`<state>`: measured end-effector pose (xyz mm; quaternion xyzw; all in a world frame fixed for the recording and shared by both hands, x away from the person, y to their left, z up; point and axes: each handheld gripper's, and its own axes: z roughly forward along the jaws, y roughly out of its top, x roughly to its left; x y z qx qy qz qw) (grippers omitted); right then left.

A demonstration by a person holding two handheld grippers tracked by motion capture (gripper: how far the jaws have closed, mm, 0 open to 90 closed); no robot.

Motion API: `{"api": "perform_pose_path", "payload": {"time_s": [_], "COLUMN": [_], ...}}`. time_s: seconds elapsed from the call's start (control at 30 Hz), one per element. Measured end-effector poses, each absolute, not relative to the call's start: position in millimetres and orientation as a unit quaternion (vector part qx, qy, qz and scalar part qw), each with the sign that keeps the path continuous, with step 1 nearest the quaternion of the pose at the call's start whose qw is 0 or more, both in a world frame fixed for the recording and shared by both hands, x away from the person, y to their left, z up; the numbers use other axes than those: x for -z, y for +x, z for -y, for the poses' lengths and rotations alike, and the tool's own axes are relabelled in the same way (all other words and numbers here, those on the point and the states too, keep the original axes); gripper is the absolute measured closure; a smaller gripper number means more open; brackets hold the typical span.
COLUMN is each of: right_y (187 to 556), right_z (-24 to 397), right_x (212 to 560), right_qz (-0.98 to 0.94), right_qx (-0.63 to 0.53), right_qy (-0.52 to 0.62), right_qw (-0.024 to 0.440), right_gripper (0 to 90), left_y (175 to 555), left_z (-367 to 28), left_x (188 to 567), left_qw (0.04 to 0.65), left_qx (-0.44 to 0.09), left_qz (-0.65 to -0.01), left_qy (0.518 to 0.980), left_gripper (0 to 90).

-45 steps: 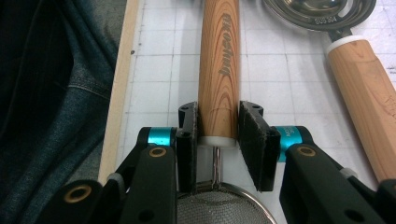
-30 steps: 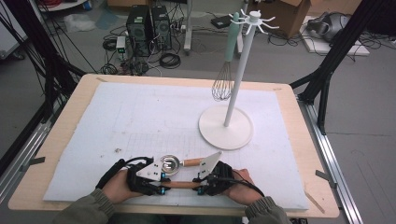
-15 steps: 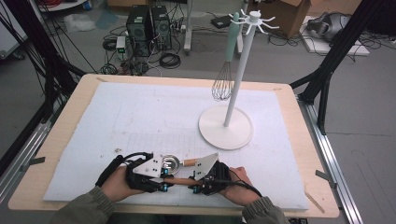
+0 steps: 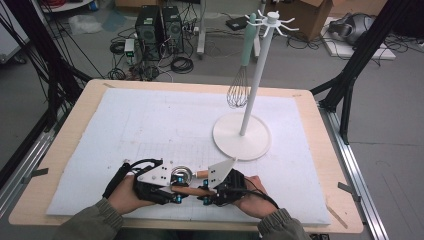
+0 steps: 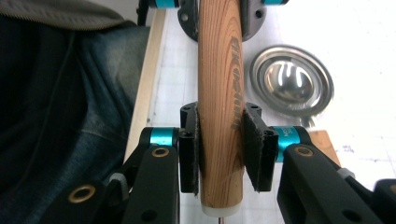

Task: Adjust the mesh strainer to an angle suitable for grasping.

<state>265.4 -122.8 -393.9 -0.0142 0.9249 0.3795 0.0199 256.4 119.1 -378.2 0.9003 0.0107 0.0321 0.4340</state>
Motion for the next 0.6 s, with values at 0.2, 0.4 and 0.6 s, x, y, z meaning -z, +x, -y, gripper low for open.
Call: {"api": "perform_pose_path", "payload": {"time_s": [0.2, 0.4, 0.6], "right_y": [266.7, 264.1, 261.7], "right_z": [123.0, 121.4, 123.8], "right_x": [390.7, 388.7, 385.0], "right_qz": [-0.919, -0.919, -0.916], "right_qx": [-0.394, -0.393, -0.399], "right_qy": [-0.011, -0.005, -0.005], "right_qw": [0.010, 0.036, 0.051], "right_gripper": [70.1, 67.4, 69.9], "left_y": [254.5, 254.7, 255.1], "left_z": [-121.8, -122.2, -121.6], "left_x": [373.3, 369.1, 364.8], "left_qw": [0.437, 0.441, 0.448], "left_qx": [-0.037, -0.041, -0.041], "left_qz": [-0.010, -0.022, -0.025], "left_qy": [0.899, 0.896, 0.893], "left_gripper": [70.6, 70.7, 70.7]}}
